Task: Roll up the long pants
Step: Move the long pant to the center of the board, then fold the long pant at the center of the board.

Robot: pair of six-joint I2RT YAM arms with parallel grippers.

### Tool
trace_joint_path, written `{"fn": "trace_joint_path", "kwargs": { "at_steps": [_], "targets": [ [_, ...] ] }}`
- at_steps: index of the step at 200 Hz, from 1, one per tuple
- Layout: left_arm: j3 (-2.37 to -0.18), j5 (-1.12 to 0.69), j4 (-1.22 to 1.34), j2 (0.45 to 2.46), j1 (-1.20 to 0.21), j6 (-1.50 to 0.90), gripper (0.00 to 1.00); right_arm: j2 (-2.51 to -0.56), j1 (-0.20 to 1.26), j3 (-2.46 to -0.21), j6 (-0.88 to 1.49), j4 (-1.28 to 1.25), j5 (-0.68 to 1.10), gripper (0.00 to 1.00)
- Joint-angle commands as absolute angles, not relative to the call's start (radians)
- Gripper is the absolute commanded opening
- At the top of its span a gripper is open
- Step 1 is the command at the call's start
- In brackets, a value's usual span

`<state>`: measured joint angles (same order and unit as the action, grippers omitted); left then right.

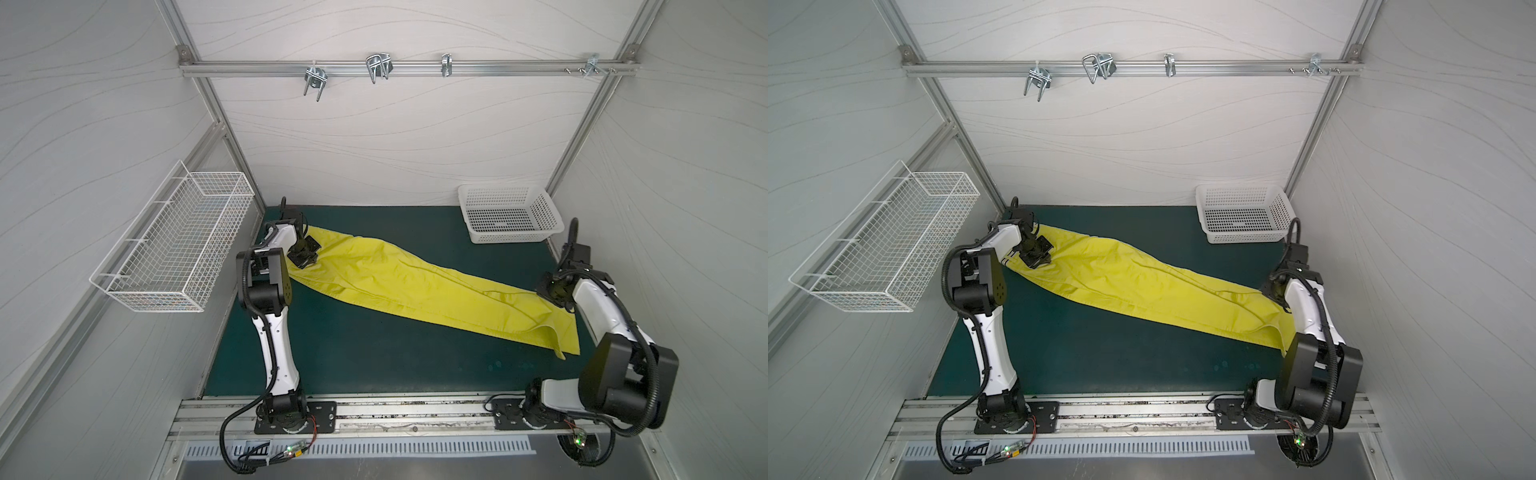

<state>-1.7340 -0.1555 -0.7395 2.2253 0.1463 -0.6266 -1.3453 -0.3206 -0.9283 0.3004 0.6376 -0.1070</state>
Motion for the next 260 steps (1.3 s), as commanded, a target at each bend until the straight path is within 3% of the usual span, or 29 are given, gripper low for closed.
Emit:
{"fn": "trace_joint_path", "kwargs": {
  "at_steps": [1, 22, 59, 119, 173, 260],
  "targets": [
    [-1.702, -0.140, -0.759, 2.204, 0.167, -0.602, 0.00, -1.340, -0.435, -0.908, 0.325, 0.692, -0.078, 0.31],
    [-1.687, -0.161, -0.752, 2.206, 0.173, -0.607, 0.00, -1.346, -0.522, -0.904, 0.334, 0.697, -0.110, 0.34],
    [-1.690, -0.179, -0.743, 2.217, 0.173, -0.612, 0.00, -1.417, -0.661, -0.879, 0.336, 0.655, 0.015, 0.32],
    [-1.682, -0.193, -0.732, 2.220, 0.173, -0.620, 0.00, -1.510, -0.684, -0.891, 0.350, 0.603, 0.045, 0.27],
    [-1.668, -0.193, -0.716, 2.220, 0.173, -0.621, 0.00, -1.543, -0.690, -0.903, 0.362, 0.578, 0.035, 0.38],
    [-1.667, -0.177, -0.721, 2.227, 0.175, -0.612, 0.00, -1.626, -0.686, -0.927, 0.385, 0.521, 0.055, 0.39]
  ]
}}
